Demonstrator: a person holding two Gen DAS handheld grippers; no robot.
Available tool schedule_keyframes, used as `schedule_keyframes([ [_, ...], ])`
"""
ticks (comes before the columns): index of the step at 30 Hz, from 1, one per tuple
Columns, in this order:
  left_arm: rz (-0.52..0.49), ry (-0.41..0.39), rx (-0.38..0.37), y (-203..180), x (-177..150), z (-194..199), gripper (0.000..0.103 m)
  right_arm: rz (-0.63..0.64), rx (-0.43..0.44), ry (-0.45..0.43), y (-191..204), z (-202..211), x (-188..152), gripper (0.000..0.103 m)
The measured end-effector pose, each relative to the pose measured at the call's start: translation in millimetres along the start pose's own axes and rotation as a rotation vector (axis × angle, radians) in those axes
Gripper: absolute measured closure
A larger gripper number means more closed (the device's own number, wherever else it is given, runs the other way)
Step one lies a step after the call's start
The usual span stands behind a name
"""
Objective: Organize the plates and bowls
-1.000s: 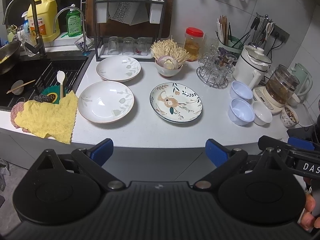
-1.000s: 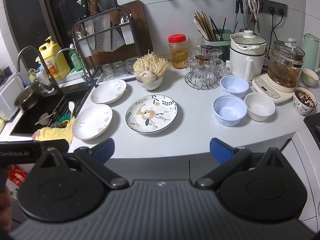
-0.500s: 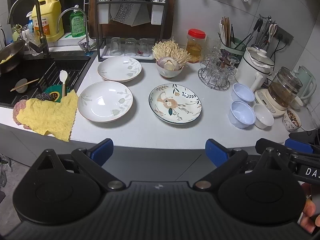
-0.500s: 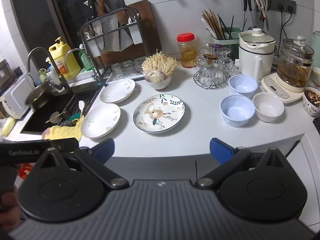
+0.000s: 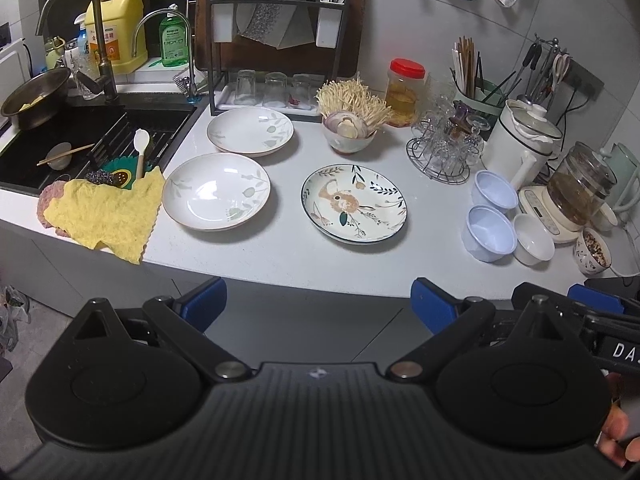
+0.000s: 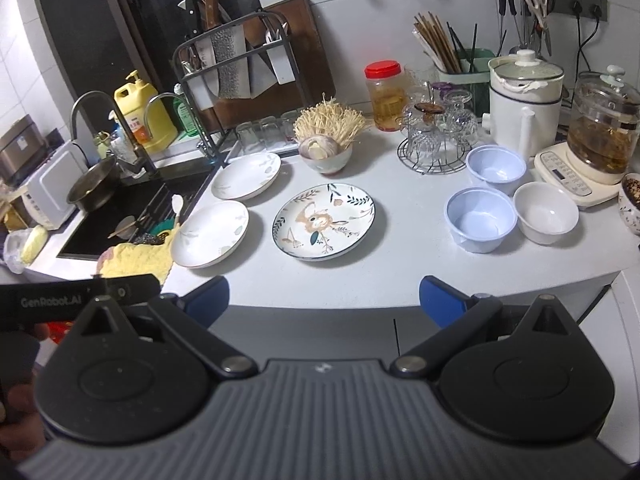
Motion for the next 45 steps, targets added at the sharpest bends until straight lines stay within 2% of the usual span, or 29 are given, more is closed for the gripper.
schedule_keyframes([
  [5, 0.019, -0.013, 0.024, -2, 0, 0, 0.003, -0.006, 0.015, 0.002, -7, -2, -4, 0.000],
  [10, 0.018, -0.006, 0.014, 4, 3, -4, 0.003, -0.012, 0.005, -0.002, -4, -8, -4, 0.000],
  [14, 0.007, 0.007, -0.018, 15, 17, -20, 0.003, -0.038, -0.025, -0.007, 1, -19, 0, 0.000],
  [20, -0.034, 0.041, -0.076, 44, 54, -51, 0.003, -0.091, -0.076, -0.005, 25, -47, 9, 0.000],
  [24, -0.074, 0.058, -0.109, 68, 83, -76, 0.003, -0.128, -0.109, -0.012, 43, -70, 20, 0.000],
  [32, -0.116, 0.093, -0.161, 121, 138, -132, 0.003, -0.189, -0.122, 0.014, 83, -127, 40, 0.002],
  [43, -0.153, 0.174, -0.164, 194, 186, -225, 0.003, -0.223, -0.117, 0.103, 129, -217, 55, 0.005],
  [44, -0.154, 0.179, -0.155, 200, 188, -234, 0.003, -0.226, -0.111, 0.113, 133, -225, 56, 0.010],
  [45, -0.154, 0.184, -0.142, 206, 190, -244, 0.003, -0.225, -0.104, 0.124, 136, -232, 55, 0.018],
])
Point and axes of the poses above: each gripper's, at about its wrist camera, not at the fingertips, and z roughly against the way its jaws point, y to its left, x to its top, the point moved 3 cm from there along -z, roughly the way its jaws point, and after that the axes turned 12 degrees about z, right-handed, at the moved point
